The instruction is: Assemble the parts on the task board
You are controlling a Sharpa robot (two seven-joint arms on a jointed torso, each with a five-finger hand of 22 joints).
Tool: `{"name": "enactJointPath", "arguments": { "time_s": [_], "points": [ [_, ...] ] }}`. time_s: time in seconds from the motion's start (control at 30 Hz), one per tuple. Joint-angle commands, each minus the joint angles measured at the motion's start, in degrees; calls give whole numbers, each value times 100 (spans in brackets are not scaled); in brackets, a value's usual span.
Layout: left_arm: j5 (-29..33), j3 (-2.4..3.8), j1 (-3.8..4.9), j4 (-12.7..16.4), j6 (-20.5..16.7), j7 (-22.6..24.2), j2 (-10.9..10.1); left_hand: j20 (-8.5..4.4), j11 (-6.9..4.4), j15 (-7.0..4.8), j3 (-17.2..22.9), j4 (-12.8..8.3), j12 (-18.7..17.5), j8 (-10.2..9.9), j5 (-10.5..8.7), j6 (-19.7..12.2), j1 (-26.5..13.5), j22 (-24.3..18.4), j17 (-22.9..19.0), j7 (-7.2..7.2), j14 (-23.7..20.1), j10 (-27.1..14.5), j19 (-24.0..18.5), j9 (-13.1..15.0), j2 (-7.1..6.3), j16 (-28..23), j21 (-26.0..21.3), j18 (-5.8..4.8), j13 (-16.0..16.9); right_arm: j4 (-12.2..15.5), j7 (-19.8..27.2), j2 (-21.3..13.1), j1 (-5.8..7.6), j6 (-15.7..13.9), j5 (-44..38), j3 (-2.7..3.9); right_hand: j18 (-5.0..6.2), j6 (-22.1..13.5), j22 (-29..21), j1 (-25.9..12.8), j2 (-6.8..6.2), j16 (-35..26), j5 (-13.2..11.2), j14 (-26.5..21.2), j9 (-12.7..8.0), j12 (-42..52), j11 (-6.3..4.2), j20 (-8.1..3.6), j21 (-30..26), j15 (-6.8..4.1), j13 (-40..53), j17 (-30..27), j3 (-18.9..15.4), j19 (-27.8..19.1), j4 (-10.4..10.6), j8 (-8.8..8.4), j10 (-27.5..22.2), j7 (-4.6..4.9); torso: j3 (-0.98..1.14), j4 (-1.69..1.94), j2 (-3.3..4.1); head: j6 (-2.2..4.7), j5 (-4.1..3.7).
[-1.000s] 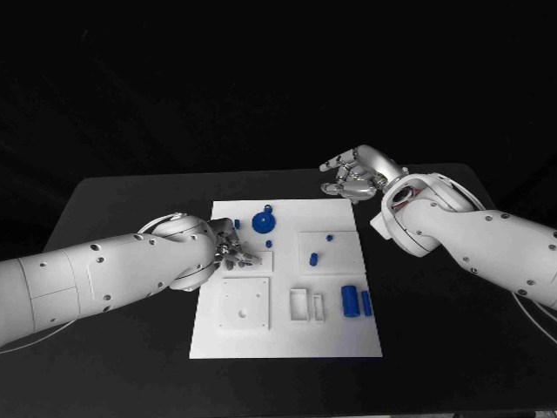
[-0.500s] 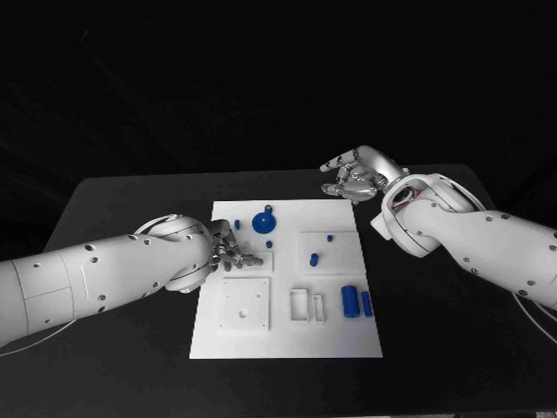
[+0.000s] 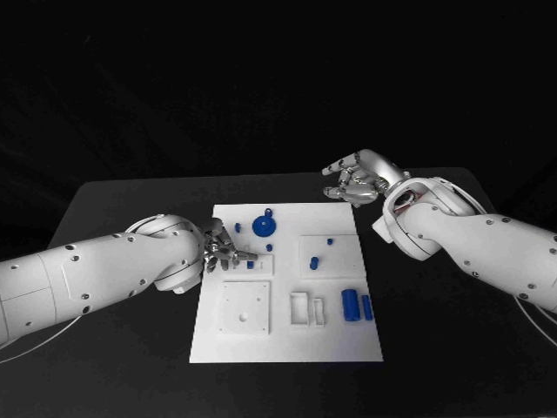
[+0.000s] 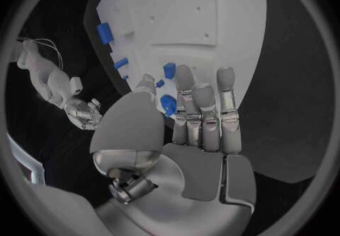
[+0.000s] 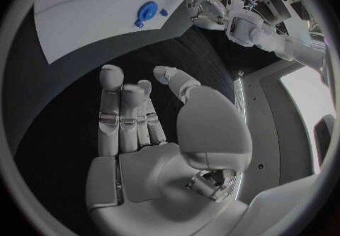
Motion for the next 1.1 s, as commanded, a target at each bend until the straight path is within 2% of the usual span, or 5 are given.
{"name": "enactJointPath", "arguments": {
  "time_s": [0.03, 0.43, 0.6, 0.77, 1.1],
  "points": [
    [581, 92, 49, 76, -12, 189, -79, 65, 72, 66, -182, -427, -158, -106, 374, -157, 140, -65, -193, 85, -112, -160, -43, -254, 328, -143, -232, -25, -53, -20, 36, -5, -4, 44, 16, 5, 53, -9, 259, -49, 14, -37, 32, -45, 4, -23, -11, 7, -36, -14, -5, -10, 34, -56, -15, -17, -45, 4, 5, 7, -2, 45, 2],
    [801, 252, 551, -18, 353, 250, -259, 125, 120, 129, -424, -646, -412, -53, 1258, -348, 193, 12, -469, 165, -231, -269, 78, -937, 334, -132, -721, -18, -161, -116, 43, 18, -4, 57, 49, 5, 52, 17, 260, -50, 16, -44, 29, -51, 5, -22, -11, 8, -37, -13, -5, -17, 38, -59, -19, -16, -48, 4, 6, -5, 4, 181, 89],
    [702, 259, 697, -523, 552, 241, -50, 97, 79, 104, -308, -312, -203, 829, 1265, -746, 191, 121, -459, 71, -311, -365, 121, 206, 194, 75, -803, -50, -32, -149, 42, 40, -4, 67, 63, 5, 52, 17, 260, -50, 16, -44, 29, -51, 5, -22, -11, 8, -37, -13, -5, -17, 38, -59, -19, -16, -48, 4, 1, -17, 21, 226, 134],
    [450, 258, 761, -1074, 784, 340, 227, 59, 18, 61, -190, 153, 718, 2477, 1237, -1452, 114, 130, -406, -36, -457, -807, 32, 1412, -13, 492, -532, -86, 389, -173, 40, 64, -4, 73, 70, 5, 52, 17, 260, -50, 16, -44, 29, -51, 5, -22, -11, 8, -37, -13, -5, -17, 38, -59, -19, -16, -48, 4, 8, -29, 30, 239, 155],
    [98, 154, 783, -2162, 1466, 508, 849, 30, -20, 30, -380, 70, 1665, 3051, 1262, -1785, -18, 130, -369, -69, -542, -1143, -117, 1338, 434, 980, 159, -48, 611, -177, 33, 107, -3, 82, 75, 5, 48, 25, 266, -66, 23, -31, 30, -44, 6, -11, -12, 8, -7, -12, 0, -7, 38, -57, -9, -15, -41, 4, 9, -48, 69, 233, 186]
  ]
}}
